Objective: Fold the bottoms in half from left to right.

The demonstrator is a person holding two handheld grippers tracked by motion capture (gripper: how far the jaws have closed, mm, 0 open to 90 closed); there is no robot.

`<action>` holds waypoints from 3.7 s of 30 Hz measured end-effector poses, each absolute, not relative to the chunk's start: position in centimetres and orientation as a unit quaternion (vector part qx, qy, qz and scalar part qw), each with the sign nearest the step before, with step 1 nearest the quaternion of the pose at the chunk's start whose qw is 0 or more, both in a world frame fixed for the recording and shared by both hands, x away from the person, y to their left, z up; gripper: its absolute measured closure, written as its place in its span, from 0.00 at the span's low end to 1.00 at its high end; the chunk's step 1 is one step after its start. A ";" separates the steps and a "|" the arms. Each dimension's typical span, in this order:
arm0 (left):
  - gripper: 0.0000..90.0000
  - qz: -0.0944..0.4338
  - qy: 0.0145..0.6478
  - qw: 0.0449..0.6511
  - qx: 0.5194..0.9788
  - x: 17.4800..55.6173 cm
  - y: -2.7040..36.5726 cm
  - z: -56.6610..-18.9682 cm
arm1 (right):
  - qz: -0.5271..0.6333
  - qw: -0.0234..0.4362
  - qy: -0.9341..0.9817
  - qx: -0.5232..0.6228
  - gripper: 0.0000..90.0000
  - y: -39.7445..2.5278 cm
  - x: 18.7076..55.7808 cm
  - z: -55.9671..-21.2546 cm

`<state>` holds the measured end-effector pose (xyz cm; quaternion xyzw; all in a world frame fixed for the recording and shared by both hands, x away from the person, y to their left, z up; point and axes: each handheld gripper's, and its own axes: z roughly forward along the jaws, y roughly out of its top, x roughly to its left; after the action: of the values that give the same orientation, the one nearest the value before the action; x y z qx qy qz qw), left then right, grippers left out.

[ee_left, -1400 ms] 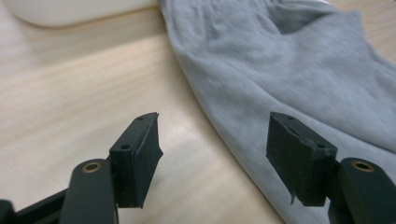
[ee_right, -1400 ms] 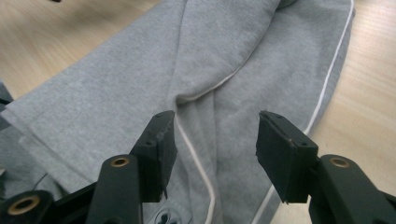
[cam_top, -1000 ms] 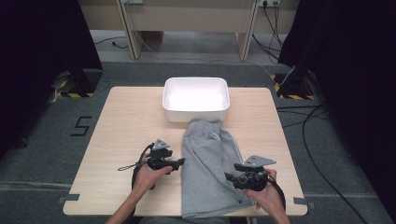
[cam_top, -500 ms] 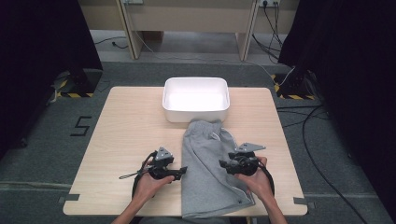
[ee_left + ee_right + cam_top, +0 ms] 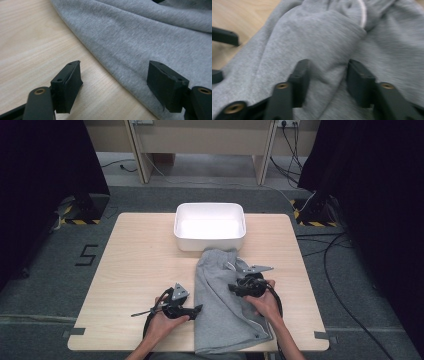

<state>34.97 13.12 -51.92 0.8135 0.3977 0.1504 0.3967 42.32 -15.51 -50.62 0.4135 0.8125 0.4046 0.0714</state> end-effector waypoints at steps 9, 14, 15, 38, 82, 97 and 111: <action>0.31 0.165 0.395 0.390 0.815 34.6 12.8 -52.0 | 0.429 0.125 0.799 0.402 0.90 -17.0 42.3 -47.4; 0.31 0.164 0.392 0.392 0.816 34.3 12.7 -52.0 | 0.432 0.155 0.786 0.413 0.90 -18.8 43.0 -45.4; 0.31 0.164 0.391 0.391 0.817 34.3 12.8 -52.0 | 0.427 0.154 0.787 0.418 0.90 -19.0 43.2 -45.5; 0.31 0.163 0.392 0.392 0.816 34.3 12.8 -52.0 | 0.384 0.123 0.807 0.431 0.54 -20.6 37.6 -48.0; 0.29 0.171 0.415 0.381 0.808 35.8 14.2 -51.9 | 0.352 0.120 0.832 0.412 0.89 -20.6 37.1 -50.1; 0.32 0.140 0.420 0.414 0.795 33.9 15.3 -50.8 | 0.387 0.138 0.815 0.409 0.62 -21.6 30.9 -47.5; 0.32 0.136 0.419 0.407 0.800 33.7 15.0 -51.5 | 0.387 0.124 0.831 0.381 0.91 -21.6 30.1 -51.0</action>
<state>33.72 14.97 -51.54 0.8001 0.4194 0.1363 0.4066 30.08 -21.61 -51.00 0.3814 0.8305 0.3867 0.1235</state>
